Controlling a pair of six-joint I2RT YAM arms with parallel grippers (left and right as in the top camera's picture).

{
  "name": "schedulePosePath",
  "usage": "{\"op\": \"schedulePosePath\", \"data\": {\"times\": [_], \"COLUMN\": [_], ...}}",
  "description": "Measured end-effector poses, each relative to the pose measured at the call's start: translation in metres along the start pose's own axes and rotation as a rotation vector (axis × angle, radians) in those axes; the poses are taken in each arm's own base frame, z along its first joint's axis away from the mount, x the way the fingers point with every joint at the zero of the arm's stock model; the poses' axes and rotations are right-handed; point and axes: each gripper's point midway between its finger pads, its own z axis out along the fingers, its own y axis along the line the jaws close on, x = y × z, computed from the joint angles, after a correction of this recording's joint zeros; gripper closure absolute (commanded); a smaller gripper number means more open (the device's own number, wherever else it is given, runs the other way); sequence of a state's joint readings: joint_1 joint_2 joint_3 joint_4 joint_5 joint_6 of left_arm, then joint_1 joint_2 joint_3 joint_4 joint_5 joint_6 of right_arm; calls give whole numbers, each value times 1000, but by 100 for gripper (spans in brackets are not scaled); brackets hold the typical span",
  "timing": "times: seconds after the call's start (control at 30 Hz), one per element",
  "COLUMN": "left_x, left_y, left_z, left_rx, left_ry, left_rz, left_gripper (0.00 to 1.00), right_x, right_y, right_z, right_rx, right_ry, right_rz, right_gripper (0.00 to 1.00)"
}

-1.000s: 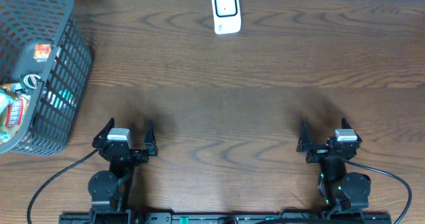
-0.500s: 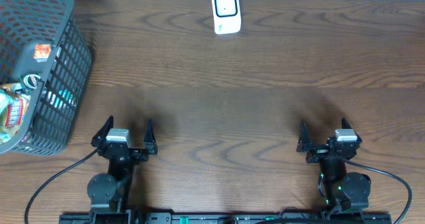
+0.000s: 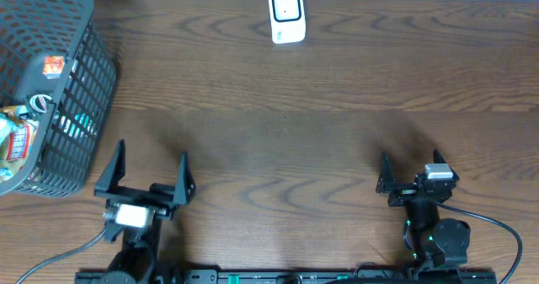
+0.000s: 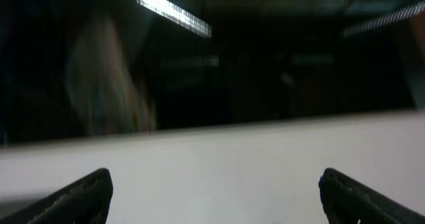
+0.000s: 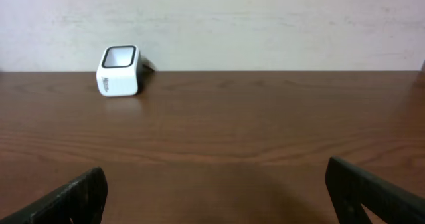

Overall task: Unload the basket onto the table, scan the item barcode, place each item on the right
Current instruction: 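Raise the left gripper and move it over the grey basket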

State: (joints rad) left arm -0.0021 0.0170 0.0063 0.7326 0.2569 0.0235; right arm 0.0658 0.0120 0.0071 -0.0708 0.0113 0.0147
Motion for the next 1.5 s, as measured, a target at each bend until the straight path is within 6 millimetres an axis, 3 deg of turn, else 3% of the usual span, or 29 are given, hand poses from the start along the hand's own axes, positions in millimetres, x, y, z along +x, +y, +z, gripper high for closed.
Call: {"op": "schedulePosePath", "data": {"times": [0.1,0.23,0.37,0.63,0.77,0.93,1.1,1.37,1.5], "left_x": [-17,-24,-34,-19,-22,-3,9,-11,7], "left_y": [-1,-1,-1,-1,-10,-16,0,27,26], "left_z": [-1,2,21,78,102,110,122,169,181], "left_rx": [5,7,22,107,201,256,161,90,126], "left_ry": [-70,-80,5,543,586,625,766,1031,1080], "left_rz": [14,24,15,-1,2,-29,-129,-211,-244], "left_gripper": [3,3,2,2,2,2,2,2,3], "right_x": [0,0,0,0,0,0,0,0,0], "right_y": [0,0,0,0,0,0,0,0,0], "right_z": [0,0,0,0,0,0,0,0,0], "right_rx": [0,0,0,0,0,0,0,0,0], "right_ry": [0,0,0,0,0,0,1,0,0], "right_rz": [0,0,0,0,0,0,0,0,0], "right_gripper": [1,1,1,1,1,1,1,1,1]}}
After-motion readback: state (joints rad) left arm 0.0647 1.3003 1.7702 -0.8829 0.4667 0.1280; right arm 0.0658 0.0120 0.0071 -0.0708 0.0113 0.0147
